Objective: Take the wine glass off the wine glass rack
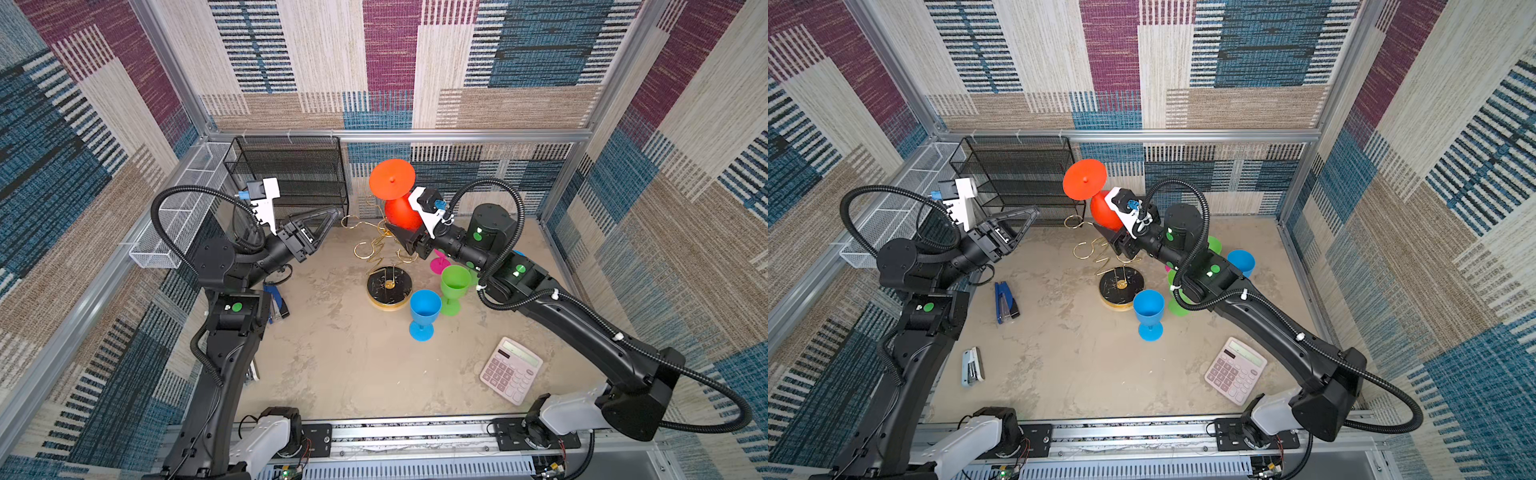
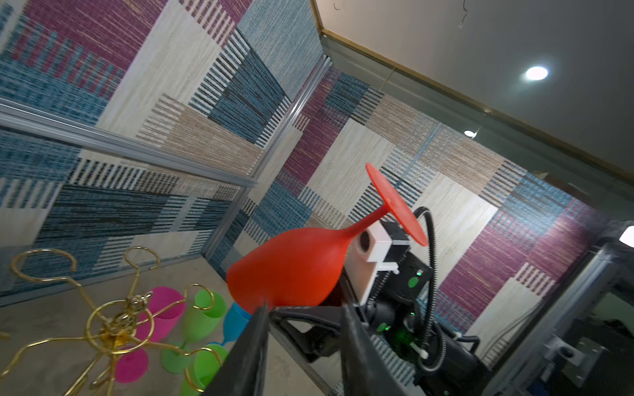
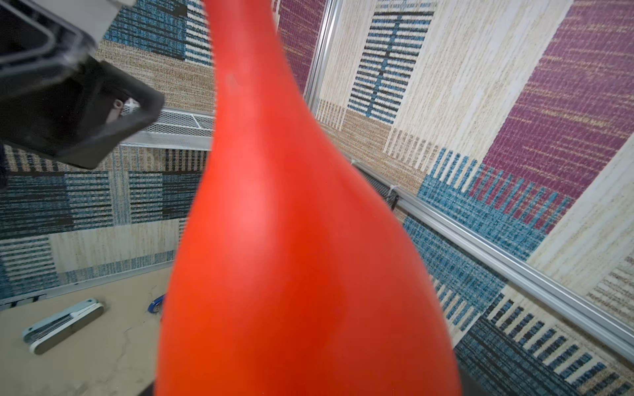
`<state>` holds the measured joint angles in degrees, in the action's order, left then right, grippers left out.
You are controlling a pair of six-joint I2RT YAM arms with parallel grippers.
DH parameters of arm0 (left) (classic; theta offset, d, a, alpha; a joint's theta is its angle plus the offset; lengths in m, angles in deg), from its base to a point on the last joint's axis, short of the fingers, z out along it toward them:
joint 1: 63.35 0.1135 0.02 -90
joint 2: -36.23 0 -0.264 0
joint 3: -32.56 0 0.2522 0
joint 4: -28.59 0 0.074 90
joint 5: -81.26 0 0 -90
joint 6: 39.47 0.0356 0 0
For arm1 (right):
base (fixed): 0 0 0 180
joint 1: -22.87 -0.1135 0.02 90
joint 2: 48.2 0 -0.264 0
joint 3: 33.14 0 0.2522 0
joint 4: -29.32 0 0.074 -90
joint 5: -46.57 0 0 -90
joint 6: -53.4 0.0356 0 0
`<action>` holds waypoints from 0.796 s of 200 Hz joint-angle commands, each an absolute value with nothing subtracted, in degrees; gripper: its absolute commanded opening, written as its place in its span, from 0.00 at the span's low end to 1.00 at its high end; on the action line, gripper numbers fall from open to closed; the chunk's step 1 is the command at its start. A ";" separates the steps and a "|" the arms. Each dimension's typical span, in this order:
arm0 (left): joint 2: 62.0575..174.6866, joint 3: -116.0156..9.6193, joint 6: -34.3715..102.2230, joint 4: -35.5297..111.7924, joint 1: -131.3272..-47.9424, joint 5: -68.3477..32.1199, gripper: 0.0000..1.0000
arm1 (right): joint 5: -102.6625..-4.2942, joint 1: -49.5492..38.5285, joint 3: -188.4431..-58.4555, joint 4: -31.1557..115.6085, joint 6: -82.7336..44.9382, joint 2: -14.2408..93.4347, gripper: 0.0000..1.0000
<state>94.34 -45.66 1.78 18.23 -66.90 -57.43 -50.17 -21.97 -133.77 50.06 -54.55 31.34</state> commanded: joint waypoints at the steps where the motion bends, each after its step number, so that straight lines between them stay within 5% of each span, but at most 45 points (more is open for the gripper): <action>1: 92.52 -40.63 23.37 14.16 -67.51 -52.48 0.43 | -45.02 -23.82 -135.04 61.71 -51.71 30.05 0.45; 61: 86.53 -27.78 52.23 3.95 -68.18 -53.56 0.44 | -43.55 -27.81 -132.35 73.90 -45.01 27.82 0.43; 159: 83.30 -22.81 70.37 4.64 -69.84 -58.55 0.44 | -48.27 -31.18 -128.48 75.73 -39.26 30.40 0.41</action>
<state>83.69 -23.26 64.27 4.72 -69.52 -56.05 -46.43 -30.64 -128.63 76.97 -41.18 29.62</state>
